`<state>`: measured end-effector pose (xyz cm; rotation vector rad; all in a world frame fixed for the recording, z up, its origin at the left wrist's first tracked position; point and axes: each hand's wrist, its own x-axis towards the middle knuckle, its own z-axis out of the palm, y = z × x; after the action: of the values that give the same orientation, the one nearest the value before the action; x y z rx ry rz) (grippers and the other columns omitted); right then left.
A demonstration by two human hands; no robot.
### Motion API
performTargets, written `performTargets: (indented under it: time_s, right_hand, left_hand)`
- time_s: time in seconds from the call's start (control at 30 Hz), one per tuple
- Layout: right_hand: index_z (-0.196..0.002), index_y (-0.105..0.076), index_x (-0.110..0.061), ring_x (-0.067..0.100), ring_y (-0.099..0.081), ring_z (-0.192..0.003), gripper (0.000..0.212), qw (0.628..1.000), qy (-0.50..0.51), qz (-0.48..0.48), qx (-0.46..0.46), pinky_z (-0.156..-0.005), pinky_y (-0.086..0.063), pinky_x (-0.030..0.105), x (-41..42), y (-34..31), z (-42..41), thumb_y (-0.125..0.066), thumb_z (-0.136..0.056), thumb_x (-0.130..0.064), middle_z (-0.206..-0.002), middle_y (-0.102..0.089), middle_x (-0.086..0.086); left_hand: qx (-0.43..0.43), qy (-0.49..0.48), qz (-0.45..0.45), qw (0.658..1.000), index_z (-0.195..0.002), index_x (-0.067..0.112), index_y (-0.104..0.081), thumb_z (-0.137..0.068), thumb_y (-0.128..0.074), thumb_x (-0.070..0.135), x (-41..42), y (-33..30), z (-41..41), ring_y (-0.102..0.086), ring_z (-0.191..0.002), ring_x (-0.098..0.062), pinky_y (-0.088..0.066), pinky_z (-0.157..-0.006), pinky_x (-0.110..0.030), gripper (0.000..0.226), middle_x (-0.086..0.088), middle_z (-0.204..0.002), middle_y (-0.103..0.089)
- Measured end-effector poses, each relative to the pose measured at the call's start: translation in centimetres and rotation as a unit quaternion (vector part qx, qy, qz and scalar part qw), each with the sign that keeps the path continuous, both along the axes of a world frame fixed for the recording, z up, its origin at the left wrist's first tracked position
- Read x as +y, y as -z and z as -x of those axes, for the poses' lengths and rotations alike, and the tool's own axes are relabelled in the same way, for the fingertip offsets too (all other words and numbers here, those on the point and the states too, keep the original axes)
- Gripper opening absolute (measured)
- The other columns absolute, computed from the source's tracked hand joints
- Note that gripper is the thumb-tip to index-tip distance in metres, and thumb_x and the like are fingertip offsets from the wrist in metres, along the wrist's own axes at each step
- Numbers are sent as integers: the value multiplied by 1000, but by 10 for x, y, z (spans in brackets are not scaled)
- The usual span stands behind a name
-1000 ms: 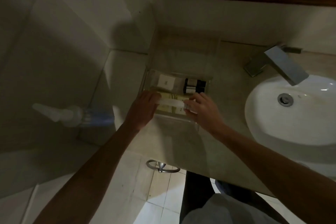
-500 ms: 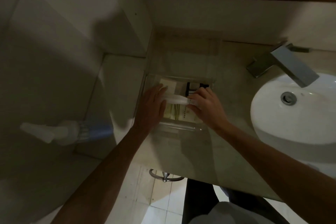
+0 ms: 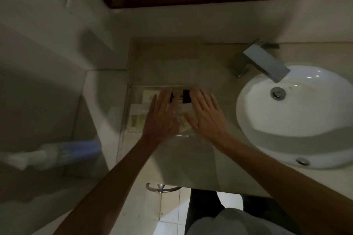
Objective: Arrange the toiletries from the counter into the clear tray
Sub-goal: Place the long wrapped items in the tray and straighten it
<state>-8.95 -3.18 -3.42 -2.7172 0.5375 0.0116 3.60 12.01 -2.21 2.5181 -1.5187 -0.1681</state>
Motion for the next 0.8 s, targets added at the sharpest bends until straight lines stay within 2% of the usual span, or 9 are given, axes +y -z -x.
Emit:
performTargets:
  time_s: [0.1, 0.2, 0.33, 0.43, 0.5, 0.57, 0.67, 0.73, 0.8]
  right_hand:
    - [-156, -15, -12, 20, -3, -151, 70, 995, 98, -10, -30, -122, -8, 44, -54, -18, 75, -34, -99, -48, -164, -11, 7]
    - [-153, -23, -11, 19, -10, -150, 66, 979, 197, -13, -40, -121, -13, 44, -114, -29, 178, -41, -99, -44, -162, -18, 7]
    - [-153, -23, -15, 21, -17, -149, 63, 938, 346, -4, 10, -120, -21, 46, -182, -33, 322, -39, -101, -45, -161, -23, 7]
    - [-149, -31, -14, 29, -32, -142, 63, 894, 447, 11, 32, -115, -30, 50, -219, -23, 408, -41, -98, -48, -155, -34, 11]
    - [-145, -36, -9, 33, -39, -137, 63, 874, 483, 11, 58, -110, -35, 51, -239, -12, 448, -43, -96, -48, -151, -40, 15]
    - [-141, -40, -7, 35, -46, -130, 63, 855, 512, -5, 80, -105, -41, 50, -256, -1, 474, -50, -95, -48, -144, -47, 16]
    - [-131, -53, -12, 32, -52, -114, 53, 854, 511, -24, 96, -89, -48, 45, -270, 14, 492, -54, -92, -49, -130, -55, 12]
    - [-120, -60, -12, 33, -53, -105, 40, 867, 491, -26, 81, -80, -49, 44, -272, 23, 494, -62, -90, -40, -121, -56, 12]
    - [-112, -62, -11, 34, -54, -100, 29, 874, 482, -25, 60, -76, -49, 44, -274, 29, 491, -67, -89, -28, -114, -56, 12]
  left_hand:
    - [22, 58, 60, 996, -144, 2, -40, -77, -48, 21, -72, -19, 58, -25, -146, -35, -16, -120, -51, 70, -19, -154, -34]
    - [42, 132, 96, 986, -139, 0, -47, -78, -46, 17, -145, -29, 129, -30, -144, -32, -19, -119, -52, 63, -17, -152, -39]
    - [99, 251, 108, 957, -141, 5, -46, -80, -52, 13, -249, -29, 248, -32, -143, -28, -22, -119, -47, 61, -14, -152, -39]
    - [110, 340, 72, 931, -144, 8, -41, -83, -56, 17, -323, -14, 330, -35, -140, -28, -25, -118, -43, 63, -13, -152, -39]
    - [105, 392, 36, 913, -147, 7, -35, -85, -53, 17, -365, -3, 374, -36, -139, -28, -27, -116, -43, 65, -12, -152, -37]
    - [78, 436, -14, 896, -151, 10, -28, -86, -42, 13, -400, 11, 407, -32, -142, -26, -26, -117, -42, 66, -9, -156, -33]
    - [33, 460, -67, 885, -147, 13, -38, -82, -34, 10, -439, 38, 435, -40, -137, -24, -27, -116, -42, 65, -6, -149, -44]
    - [14, 462, -78, 883, -129, 13, -57, -80, -48, 11, -453, 47, 442, -54, -119, -27, -34, -111, -44, 50, -6, -126, -60]
    - [-5, 464, -62, 884, -107, 13, -65, -79, -54, 12, -459, 50, 440, -58, -99, -29, -40, -105, -43, 30, -8, -106, -63]
